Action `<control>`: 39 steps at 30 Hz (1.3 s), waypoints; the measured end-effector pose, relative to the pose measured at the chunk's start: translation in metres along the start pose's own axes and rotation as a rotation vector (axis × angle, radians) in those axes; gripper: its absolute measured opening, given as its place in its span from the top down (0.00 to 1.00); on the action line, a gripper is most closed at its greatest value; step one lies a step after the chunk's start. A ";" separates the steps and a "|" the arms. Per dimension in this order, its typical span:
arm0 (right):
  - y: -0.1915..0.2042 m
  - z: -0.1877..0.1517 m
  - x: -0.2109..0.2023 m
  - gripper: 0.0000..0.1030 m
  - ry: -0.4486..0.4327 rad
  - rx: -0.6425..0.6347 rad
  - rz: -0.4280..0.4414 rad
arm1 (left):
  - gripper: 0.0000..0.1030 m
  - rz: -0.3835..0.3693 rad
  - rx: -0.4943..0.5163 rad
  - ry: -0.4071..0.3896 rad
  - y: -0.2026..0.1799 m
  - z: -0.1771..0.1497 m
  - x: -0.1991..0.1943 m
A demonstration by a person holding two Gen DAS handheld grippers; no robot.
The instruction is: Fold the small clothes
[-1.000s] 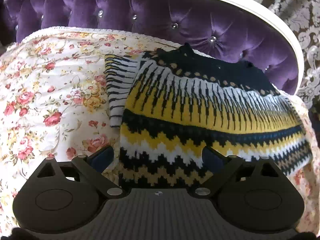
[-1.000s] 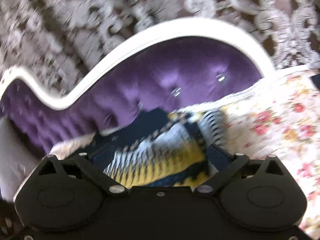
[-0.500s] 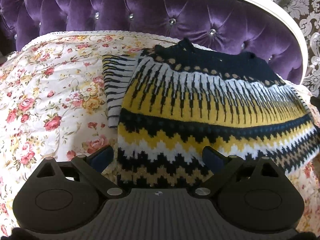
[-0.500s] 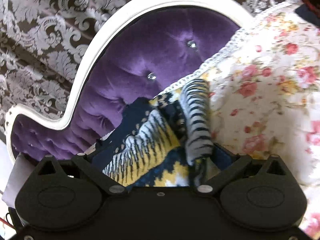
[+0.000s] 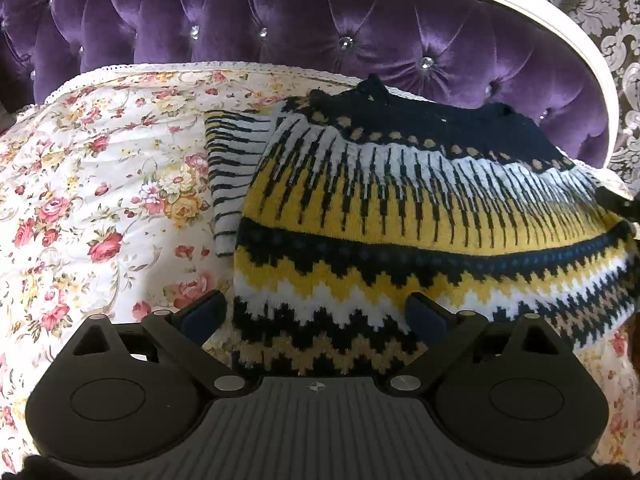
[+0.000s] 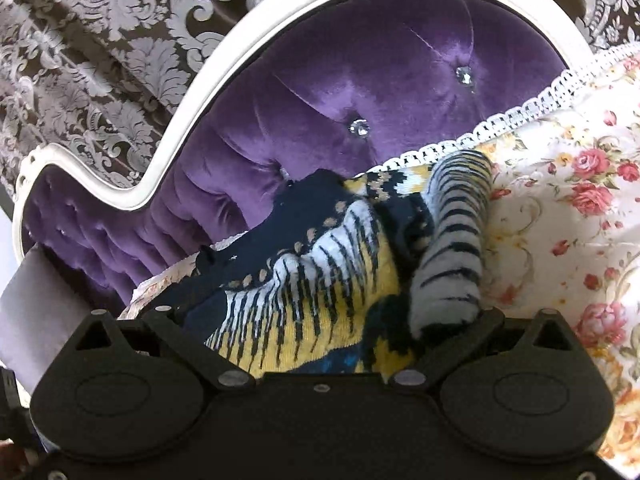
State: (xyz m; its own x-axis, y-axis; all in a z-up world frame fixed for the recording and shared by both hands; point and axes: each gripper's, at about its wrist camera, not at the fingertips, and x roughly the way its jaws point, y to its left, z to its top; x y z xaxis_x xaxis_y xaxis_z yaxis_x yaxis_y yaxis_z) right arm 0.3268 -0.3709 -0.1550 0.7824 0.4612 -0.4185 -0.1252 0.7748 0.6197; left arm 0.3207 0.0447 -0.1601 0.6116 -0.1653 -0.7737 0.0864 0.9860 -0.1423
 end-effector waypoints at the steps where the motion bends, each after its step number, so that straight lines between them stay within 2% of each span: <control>1: -0.001 -0.001 -0.001 0.14 -0.002 0.003 -0.003 | 0.05 0.003 0.003 -0.001 -0.001 0.000 0.000; 3: -0.005 -0.003 -0.001 0.41 -0.005 0.025 -0.007 | 0.04 0.005 0.009 -0.003 -0.001 0.000 0.002; 4: -0.008 -0.004 0.000 0.47 0.000 0.041 -0.005 | 0.02 0.003 0.013 -0.003 -0.002 0.000 0.002; 5: -0.011 -0.004 0.003 0.64 0.012 0.060 0.000 | 0.02 0.003 0.018 -0.003 -0.002 0.000 0.003; 6: -0.013 -0.005 0.005 0.67 0.023 0.072 0.011 | 0.02 0.006 0.023 -0.005 -0.003 0.000 0.003; 10: -0.012 -0.006 0.005 0.68 0.011 0.063 0.009 | 0.02 -0.002 0.037 -0.011 -0.002 -0.001 0.002; 12: -0.012 -0.007 0.005 0.70 0.004 0.065 0.007 | 0.05 -0.014 0.020 -0.027 0.000 -0.002 -0.001; 14: -0.013 -0.008 0.005 0.71 0.001 0.069 0.008 | 0.24 -0.035 -0.005 -0.052 0.004 -0.002 -0.009; 15: -0.014 -0.008 0.005 0.73 -0.002 0.074 0.010 | 0.26 -0.057 -0.026 -0.069 0.006 -0.001 -0.014; 18: -0.018 -0.009 0.005 0.75 -0.009 0.088 0.018 | 0.26 -0.070 -0.075 -0.095 0.003 0.010 -0.023; 24: -0.017 -0.009 0.004 0.76 -0.016 0.087 0.022 | 0.26 -0.059 -0.017 -0.104 -0.046 0.057 -0.016; 29: -0.019 -0.010 0.002 0.76 -0.020 0.093 0.029 | 0.26 -0.039 0.054 -0.062 -0.089 0.084 0.014; 32: -0.021 -0.010 0.001 0.76 -0.021 0.103 0.037 | 0.26 0.003 0.118 0.001 -0.109 0.088 0.040; 34: -0.021 -0.010 0.001 0.77 -0.023 0.106 0.041 | 0.26 0.058 0.154 0.057 -0.117 0.086 0.063; 36: -0.021 -0.010 0.001 0.77 -0.025 0.109 0.045 | 0.22 0.075 0.188 0.014 -0.121 0.082 0.071; 39: -0.021 -0.010 0.001 0.77 -0.026 0.112 0.047 | 0.21 0.085 0.170 0.021 -0.123 0.085 0.074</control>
State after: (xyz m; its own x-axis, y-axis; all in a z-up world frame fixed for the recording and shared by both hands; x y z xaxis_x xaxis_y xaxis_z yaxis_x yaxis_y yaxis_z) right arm 0.3240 -0.3825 -0.1753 0.7932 0.4831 -0.3709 -0.0944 0.6991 0.7087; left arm 0.4219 -0.0866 -0.1474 0.6059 -0.0800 -0.7915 0.1682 0.9853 0.0291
